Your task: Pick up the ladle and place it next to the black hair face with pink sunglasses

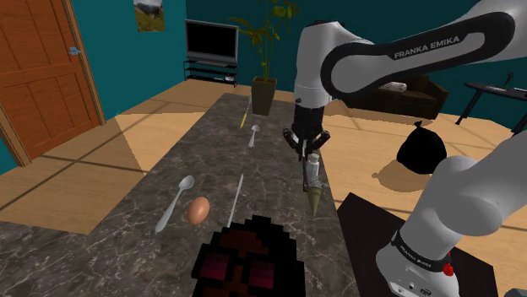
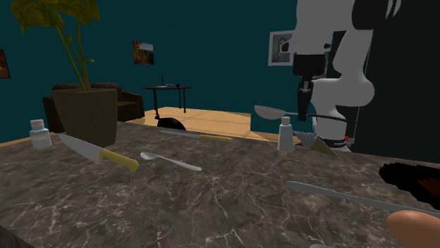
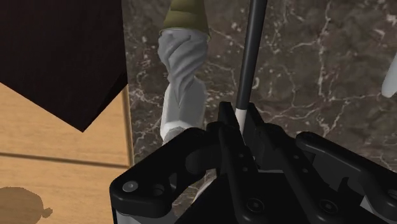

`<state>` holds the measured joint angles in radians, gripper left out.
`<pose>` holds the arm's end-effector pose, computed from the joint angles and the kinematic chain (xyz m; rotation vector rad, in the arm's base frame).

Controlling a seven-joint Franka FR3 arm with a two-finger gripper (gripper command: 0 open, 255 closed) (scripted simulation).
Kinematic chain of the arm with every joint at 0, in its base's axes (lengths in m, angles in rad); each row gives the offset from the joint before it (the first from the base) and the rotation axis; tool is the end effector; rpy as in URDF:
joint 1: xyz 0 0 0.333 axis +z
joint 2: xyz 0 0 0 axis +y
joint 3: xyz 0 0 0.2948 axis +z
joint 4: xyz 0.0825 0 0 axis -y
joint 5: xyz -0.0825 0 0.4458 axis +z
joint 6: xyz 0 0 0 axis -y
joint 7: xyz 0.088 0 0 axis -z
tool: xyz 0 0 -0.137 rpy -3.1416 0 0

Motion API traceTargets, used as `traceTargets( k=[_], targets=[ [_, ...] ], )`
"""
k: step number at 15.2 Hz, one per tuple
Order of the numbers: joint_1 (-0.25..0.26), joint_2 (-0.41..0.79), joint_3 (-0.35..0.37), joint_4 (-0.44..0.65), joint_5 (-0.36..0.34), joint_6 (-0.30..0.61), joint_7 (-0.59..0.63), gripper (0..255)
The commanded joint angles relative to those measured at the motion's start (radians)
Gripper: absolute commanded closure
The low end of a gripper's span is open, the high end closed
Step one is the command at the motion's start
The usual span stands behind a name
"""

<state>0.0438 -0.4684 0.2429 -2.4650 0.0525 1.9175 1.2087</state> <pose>0.4400 0.1278 0.3746 2.6847 -1.4187 -0.0398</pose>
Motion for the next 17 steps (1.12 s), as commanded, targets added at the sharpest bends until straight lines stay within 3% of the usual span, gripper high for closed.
traceTargets(
  k=[1, 9, 17],
  targets=[
    [0.029, -0.035, 0.032, -0.024, 0.029, -0.011, 0.043, 255],
    [0.143, -0.127, 0.167, -0.065, 0.147, -0.054, 0.216, 255],
    [0.240, -0.136, 0.320, -0.029, 0.258, -0.079, 0.410, 255]
  ],
)
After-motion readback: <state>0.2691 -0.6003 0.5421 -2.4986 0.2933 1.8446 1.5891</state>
